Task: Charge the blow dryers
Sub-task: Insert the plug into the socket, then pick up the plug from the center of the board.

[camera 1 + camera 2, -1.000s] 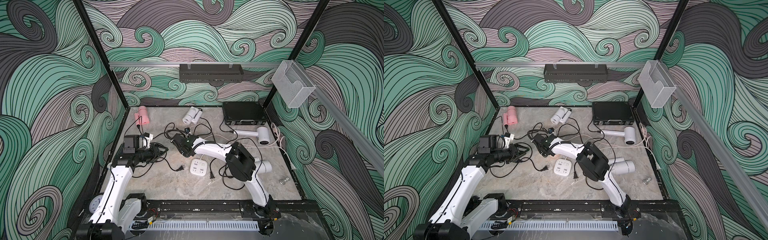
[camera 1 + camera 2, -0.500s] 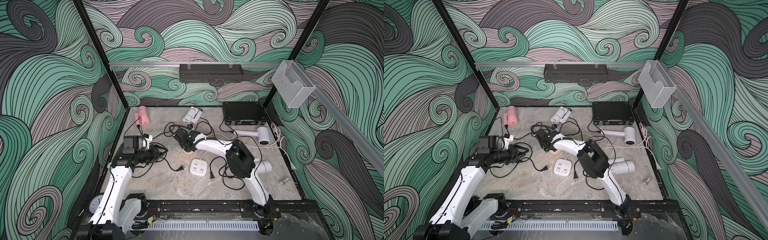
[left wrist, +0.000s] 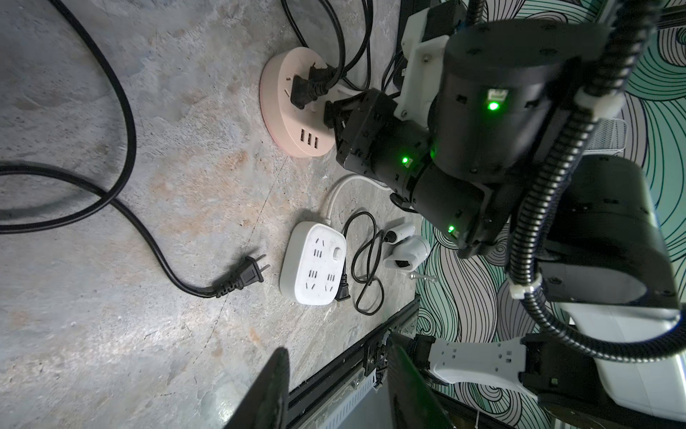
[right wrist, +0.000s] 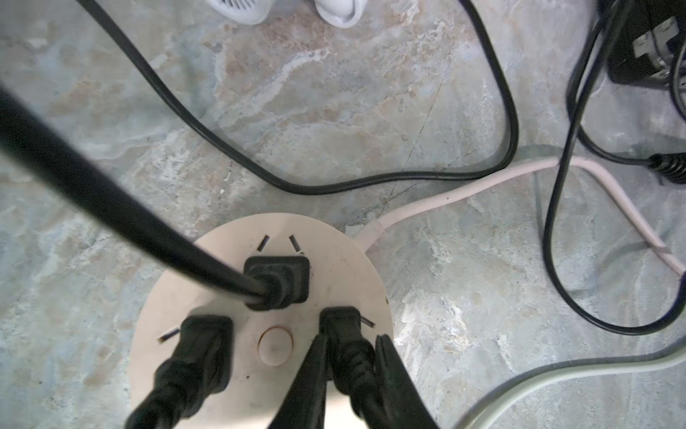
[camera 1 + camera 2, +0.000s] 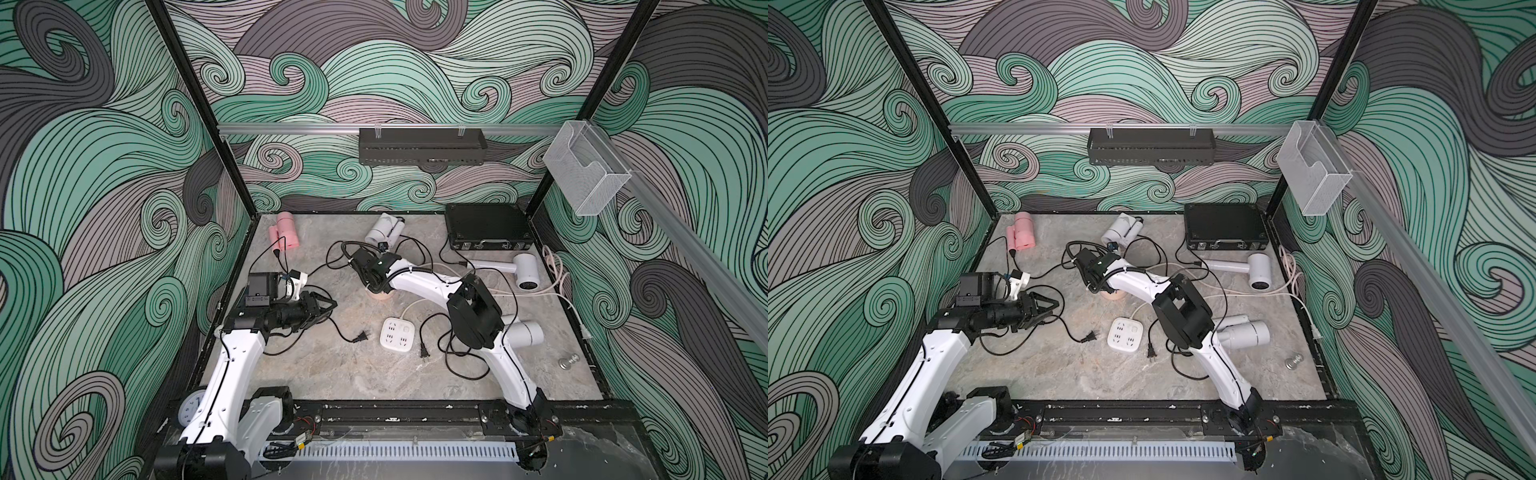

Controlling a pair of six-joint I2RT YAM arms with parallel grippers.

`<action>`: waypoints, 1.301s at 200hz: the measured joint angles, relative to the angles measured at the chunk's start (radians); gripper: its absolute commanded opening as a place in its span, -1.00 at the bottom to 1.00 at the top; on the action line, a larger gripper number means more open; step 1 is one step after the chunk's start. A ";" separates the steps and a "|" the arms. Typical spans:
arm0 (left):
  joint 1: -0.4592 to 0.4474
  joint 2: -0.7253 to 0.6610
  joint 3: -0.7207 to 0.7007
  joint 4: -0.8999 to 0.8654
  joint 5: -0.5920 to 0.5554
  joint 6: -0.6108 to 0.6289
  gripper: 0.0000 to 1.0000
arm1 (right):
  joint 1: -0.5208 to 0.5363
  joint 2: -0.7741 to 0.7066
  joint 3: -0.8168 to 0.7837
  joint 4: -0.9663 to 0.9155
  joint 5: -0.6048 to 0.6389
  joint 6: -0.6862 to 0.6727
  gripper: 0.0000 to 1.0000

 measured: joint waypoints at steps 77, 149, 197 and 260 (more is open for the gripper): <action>0.000 -0.003 0.002 -0.009 0.039 -0.016 0.06 | 0.022 -0.022 -0.029 -0.018 -0.023 -0.029 -0.01; 0.000 0.095 0.049 -0.033 -0.035 -0.018 0.00 | 0.068 -0.365 -0.327 0.084 -0.106 -0.138 0.05; -0.062 0.080 0.060 -0.030 -0.182 -0.058 -0.13 | -0.024 -0.586 -0.418 0.186 -0.424 -0.410 0.05; -0.242 0.215 0.100 -0.001 -0.371 -0.142 -0.21 | -0.107 -0.582 -0.495 0.277 -0.766 -0.628 0.11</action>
